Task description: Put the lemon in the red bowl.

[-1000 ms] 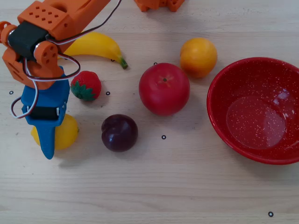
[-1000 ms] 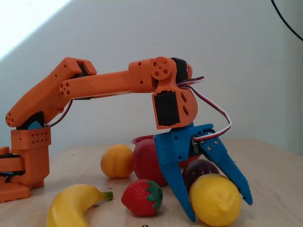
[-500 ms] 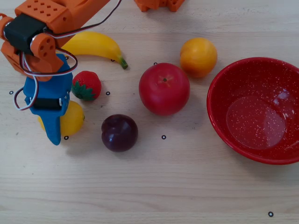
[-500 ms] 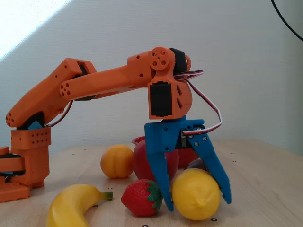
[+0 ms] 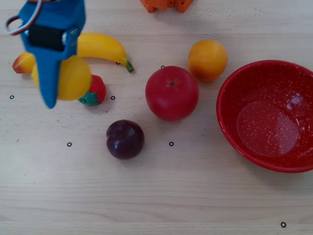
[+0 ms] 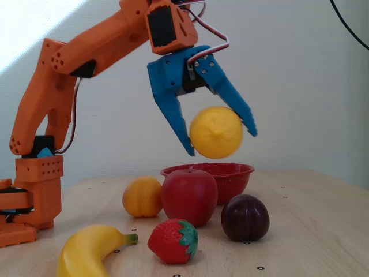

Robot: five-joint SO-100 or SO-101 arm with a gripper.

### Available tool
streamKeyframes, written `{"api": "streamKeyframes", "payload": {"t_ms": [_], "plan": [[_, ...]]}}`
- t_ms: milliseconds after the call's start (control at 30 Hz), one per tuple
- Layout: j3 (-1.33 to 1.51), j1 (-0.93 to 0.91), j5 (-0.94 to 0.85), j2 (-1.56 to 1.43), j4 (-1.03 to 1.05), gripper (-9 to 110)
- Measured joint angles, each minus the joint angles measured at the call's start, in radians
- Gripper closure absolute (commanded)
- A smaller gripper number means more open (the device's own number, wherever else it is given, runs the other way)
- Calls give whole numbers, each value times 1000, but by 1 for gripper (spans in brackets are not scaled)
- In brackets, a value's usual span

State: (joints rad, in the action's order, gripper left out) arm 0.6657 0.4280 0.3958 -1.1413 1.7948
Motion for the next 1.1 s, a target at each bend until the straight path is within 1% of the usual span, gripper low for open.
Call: {"api": "streamKeyframes", "payload": {"t_ms": [267,567,700,833,967,1100], "plan": [[199,-187,-201,-313,8,101],[383,-557,-437,-540,8,101],[466,-706,-500,-589,-9,101],[577,-824,-500,-588,-153,101],[675,-893,-497,-572,-365,101],[761,-933,-408,-457,-558,101]]}}
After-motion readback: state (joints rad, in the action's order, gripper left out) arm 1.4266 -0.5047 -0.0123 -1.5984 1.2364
